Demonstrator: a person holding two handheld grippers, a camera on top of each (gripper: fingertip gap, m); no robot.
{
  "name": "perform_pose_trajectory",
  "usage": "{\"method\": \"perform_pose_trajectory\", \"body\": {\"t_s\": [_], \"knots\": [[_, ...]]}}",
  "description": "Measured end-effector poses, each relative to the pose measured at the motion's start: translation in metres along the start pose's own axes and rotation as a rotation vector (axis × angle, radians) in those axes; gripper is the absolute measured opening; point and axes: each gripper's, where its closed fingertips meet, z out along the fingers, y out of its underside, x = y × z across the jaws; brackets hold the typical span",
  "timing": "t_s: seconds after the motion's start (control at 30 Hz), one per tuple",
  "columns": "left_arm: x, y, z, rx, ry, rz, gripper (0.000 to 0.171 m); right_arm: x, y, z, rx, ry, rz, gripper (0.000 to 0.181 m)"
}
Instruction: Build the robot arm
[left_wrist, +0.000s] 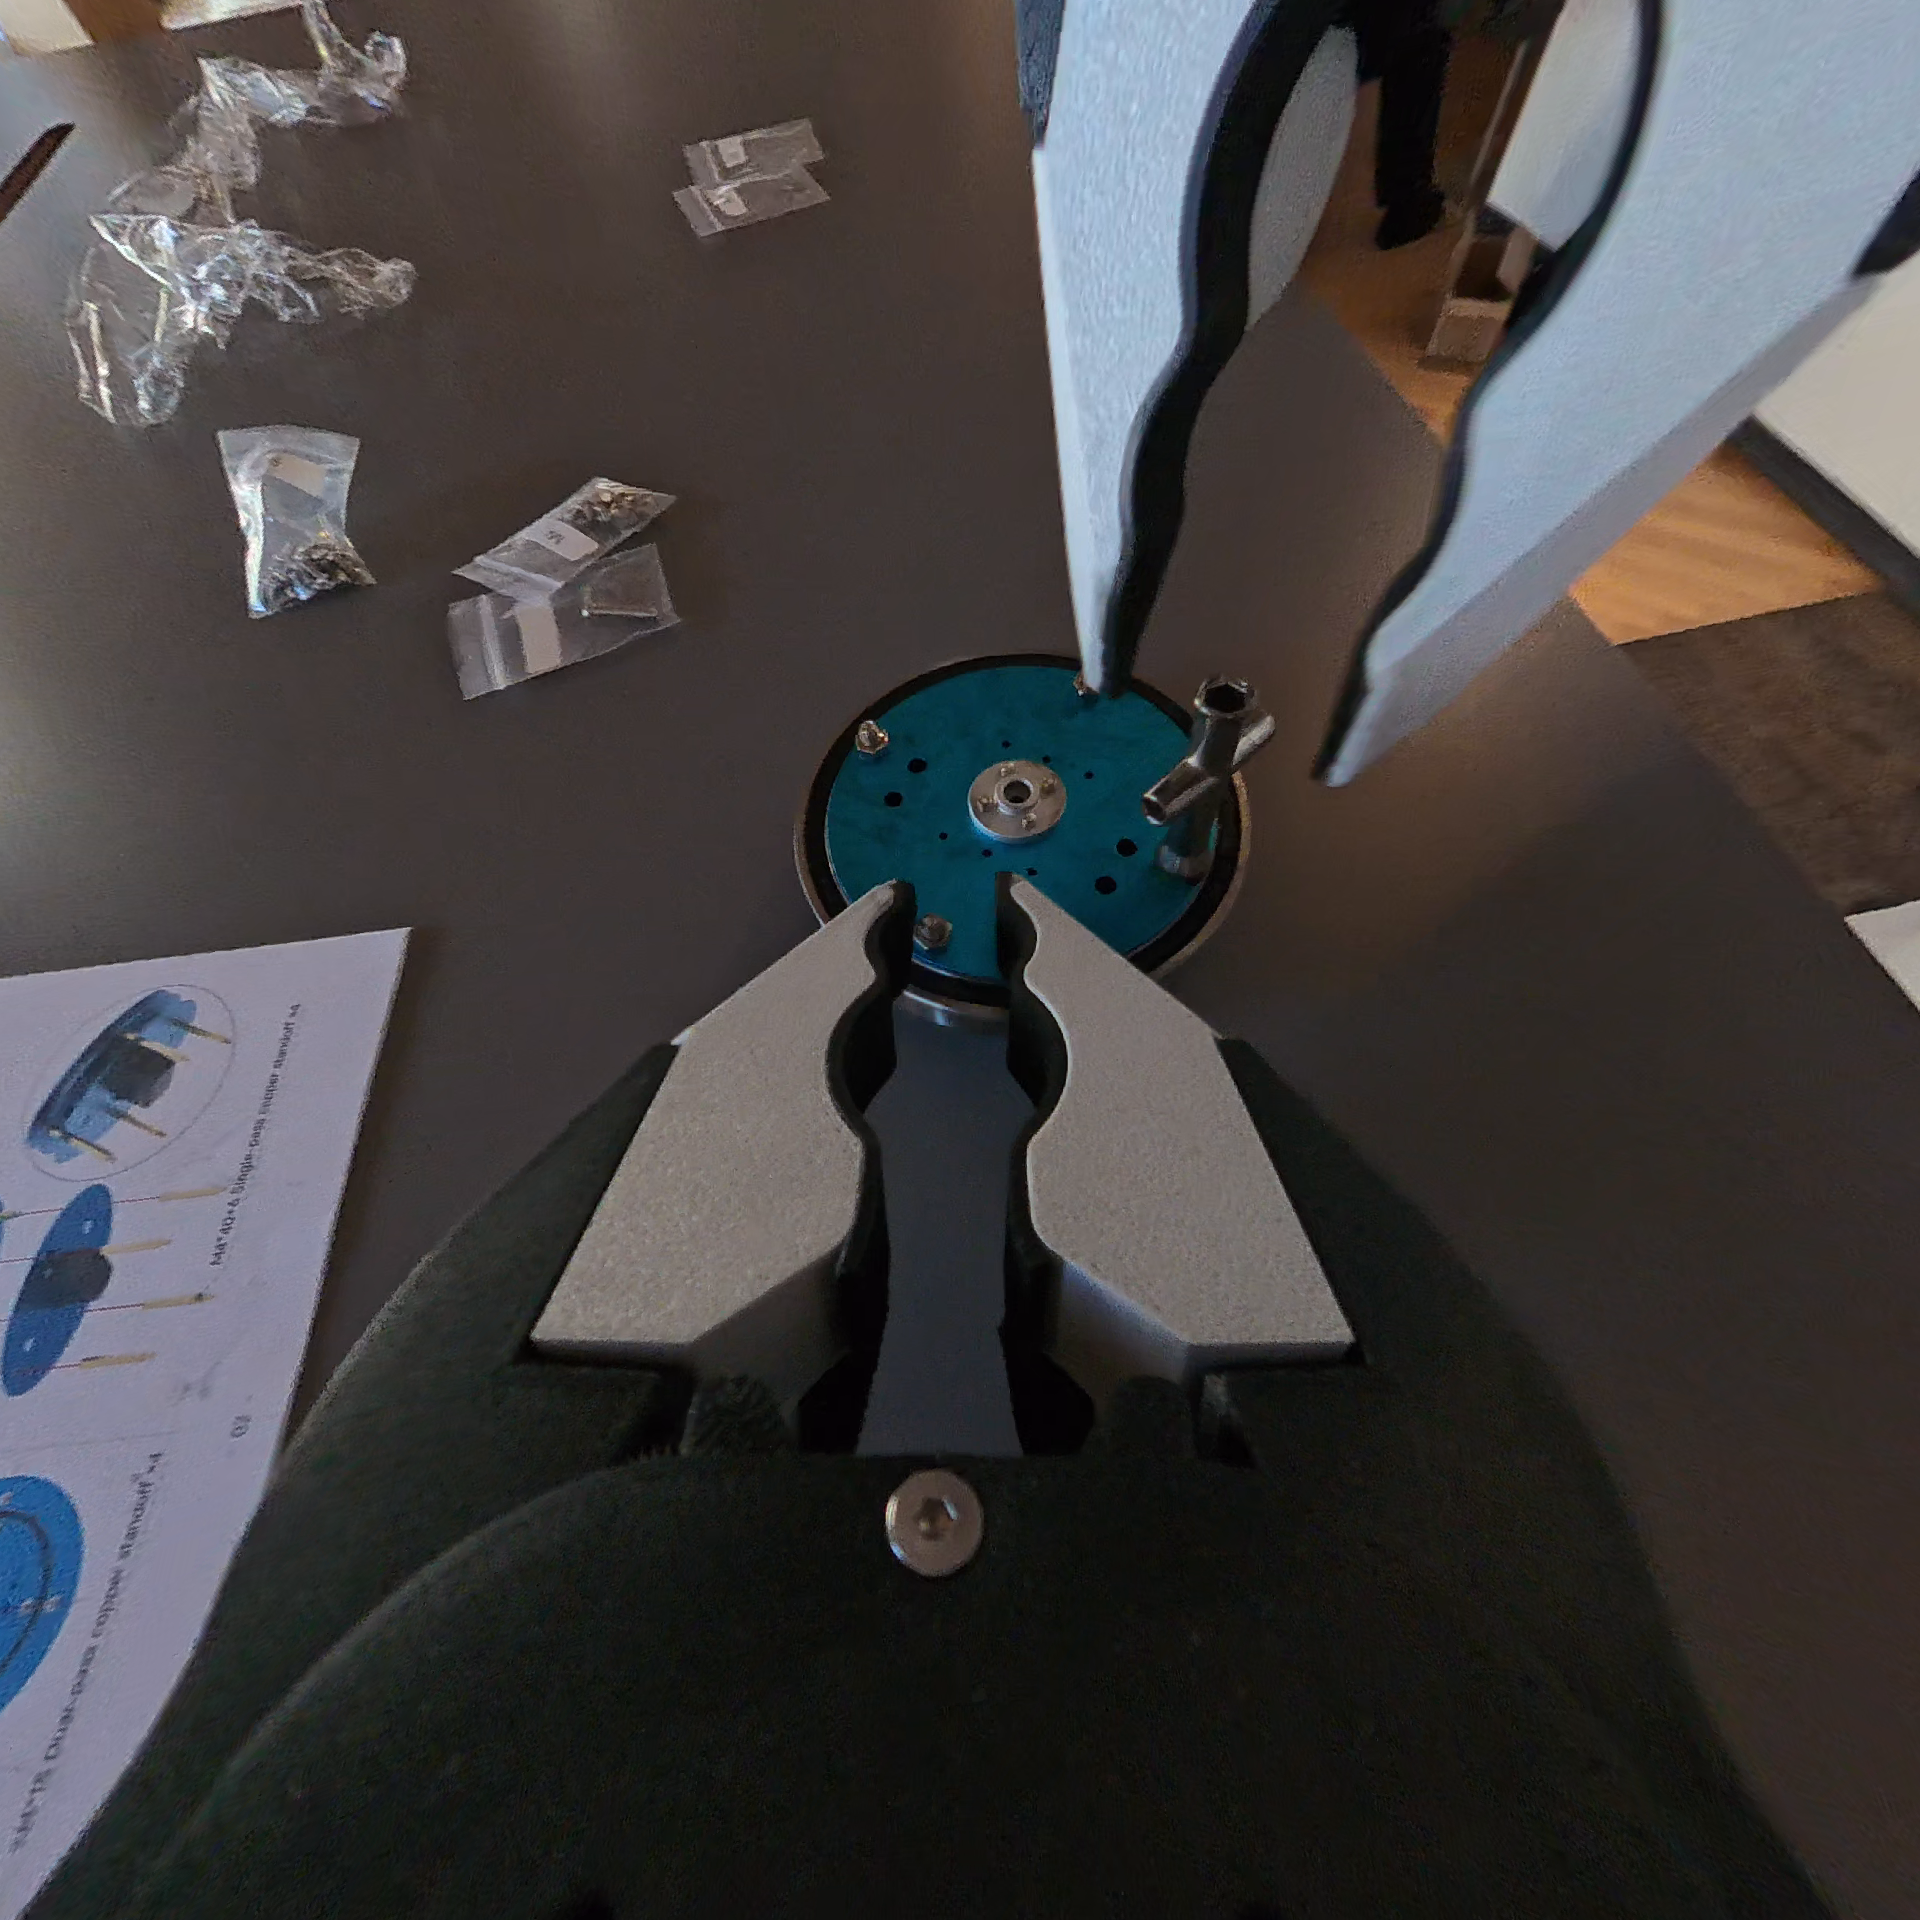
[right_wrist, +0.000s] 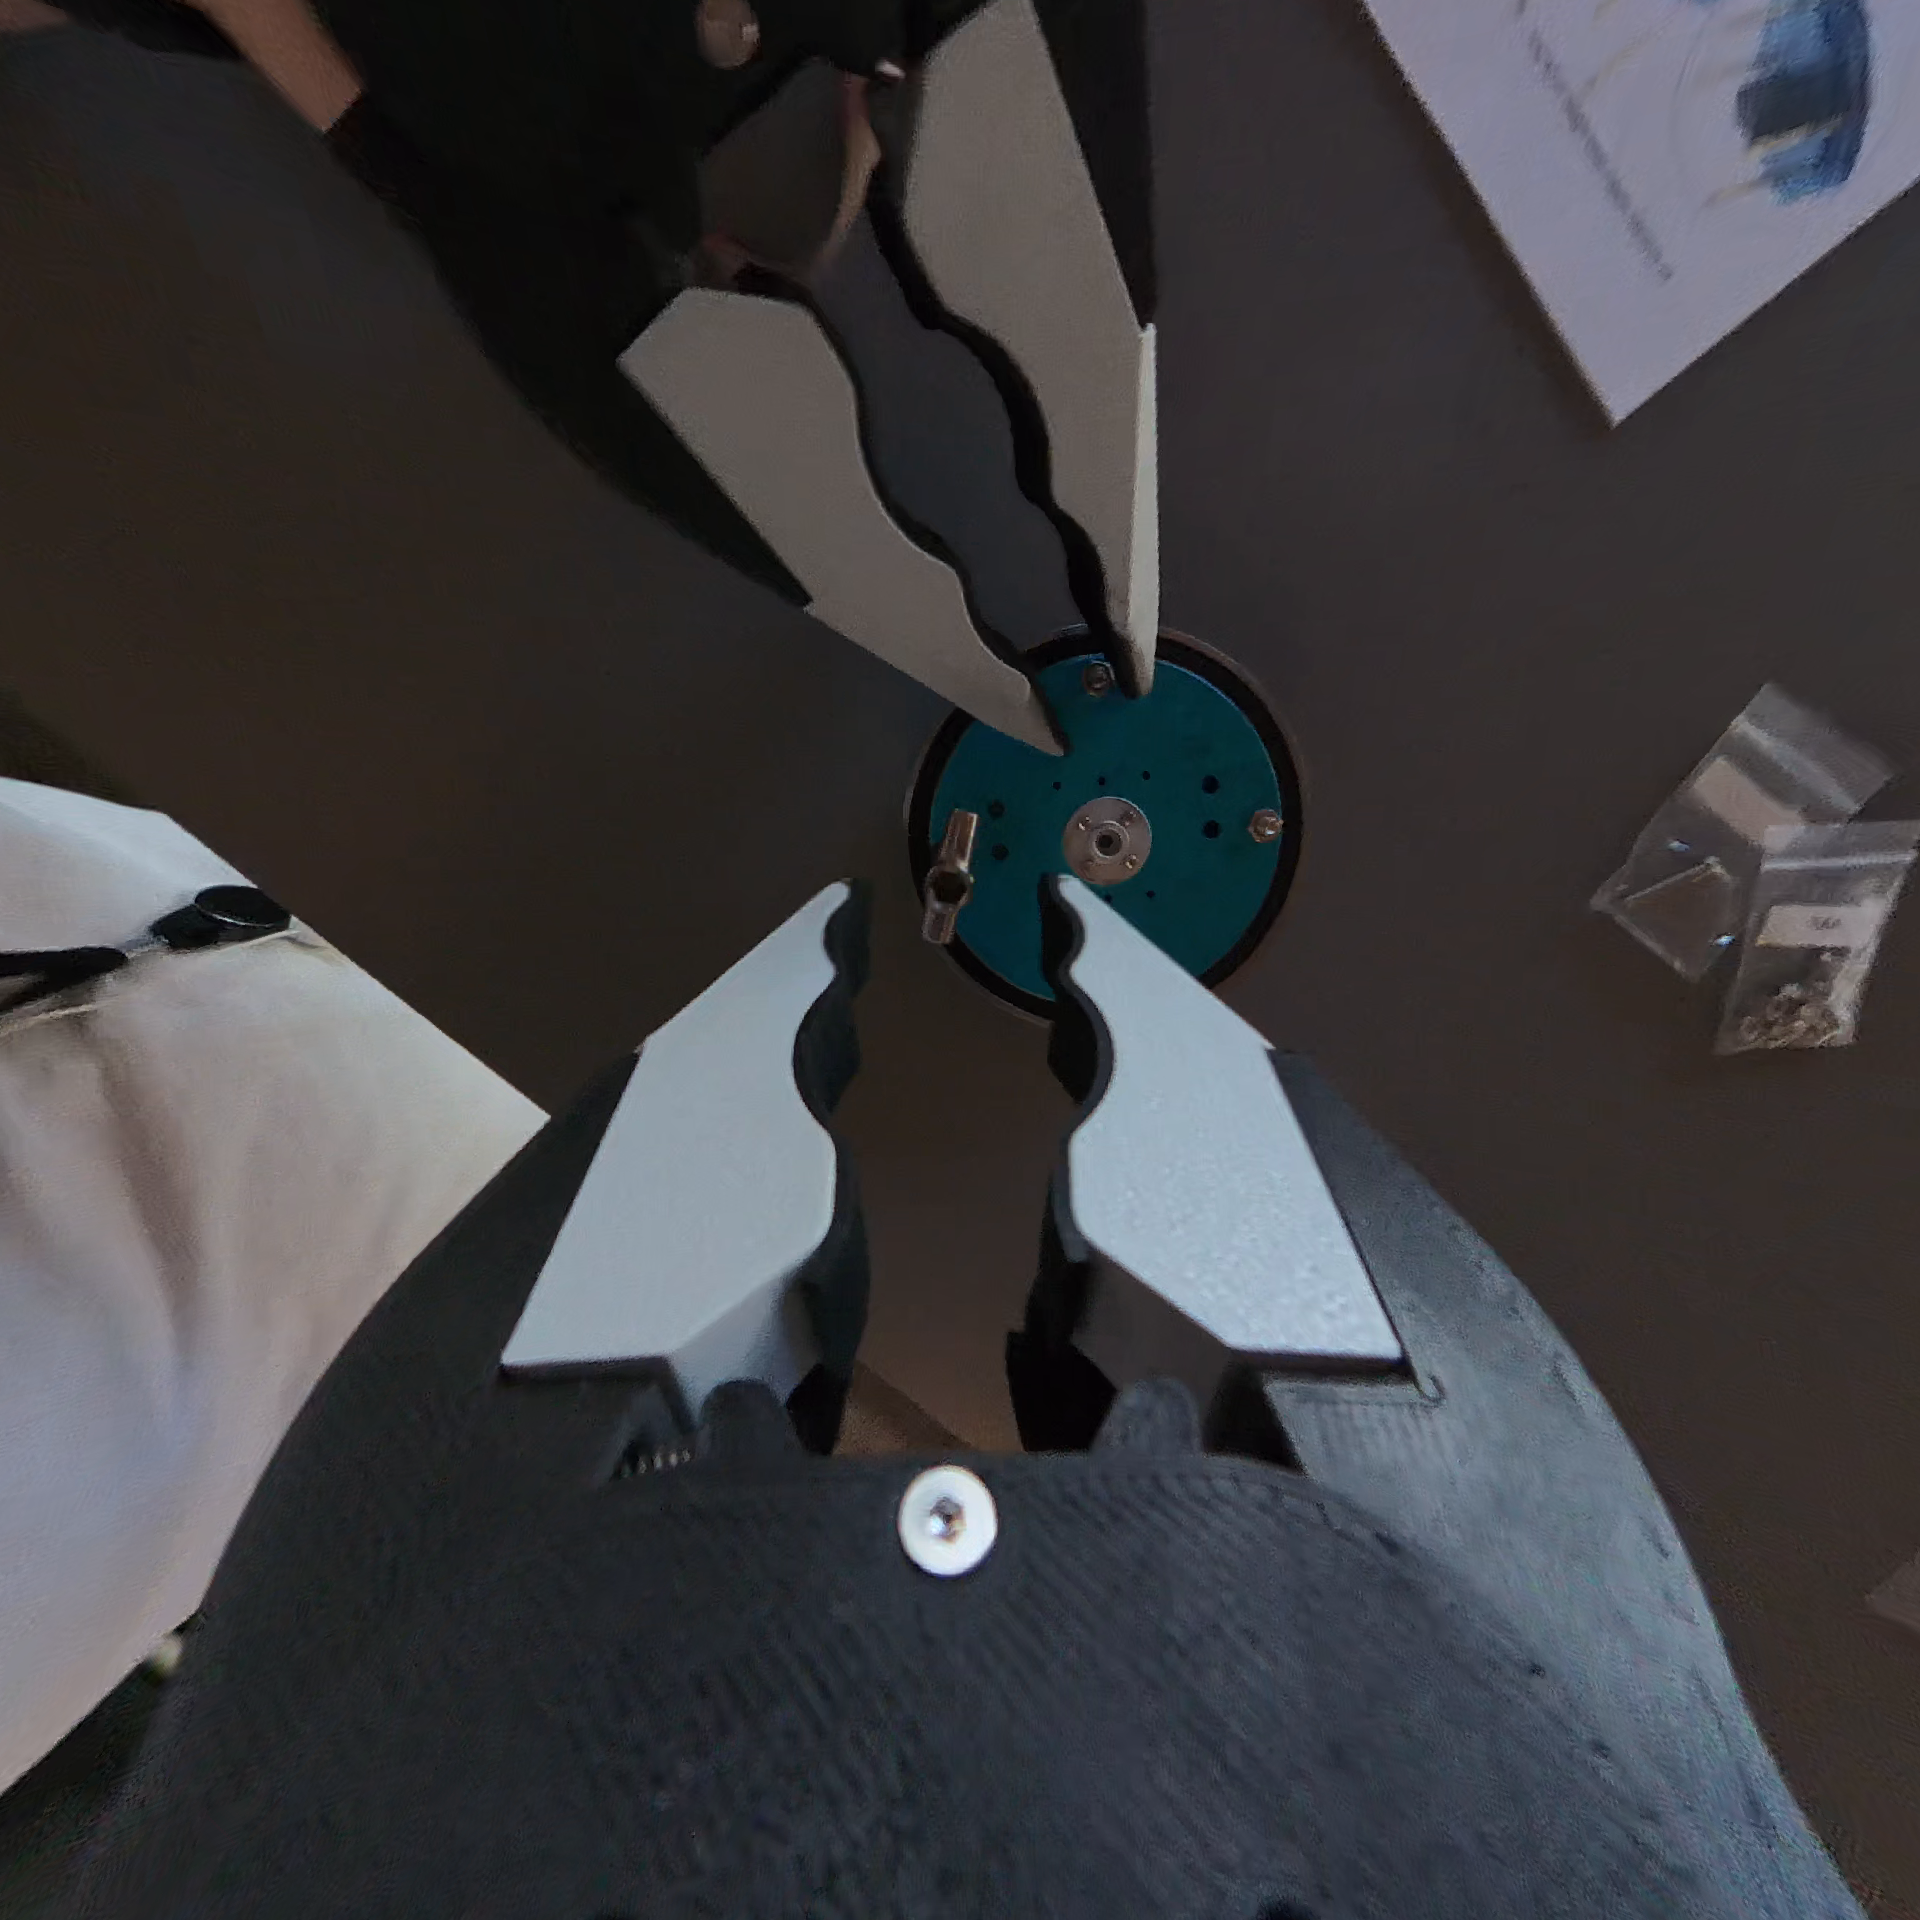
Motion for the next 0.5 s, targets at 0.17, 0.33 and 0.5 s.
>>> {"method": "perform_pose_trajectory", "body": {"t_s": [0.17,0.33,0.5], "knots": [[-0.008,0.003,-0.001,-0.016,-0.038,-0.034,0.015,0.003,-0.001,0.010,-0.121,0.028,0.057,0.017],[-0.010,0.003,-0.003,-0.005,-0.031,-0.066,0.014,0.002,-0.002,0.014,-0.143,0.026,0.165,0.017],[-0.008,0.004,-0.001,-0.016,-0.023,-0.049,0.009,0.003,0.001,0.014,-0.146,0.035,0.244,0.017]]}}
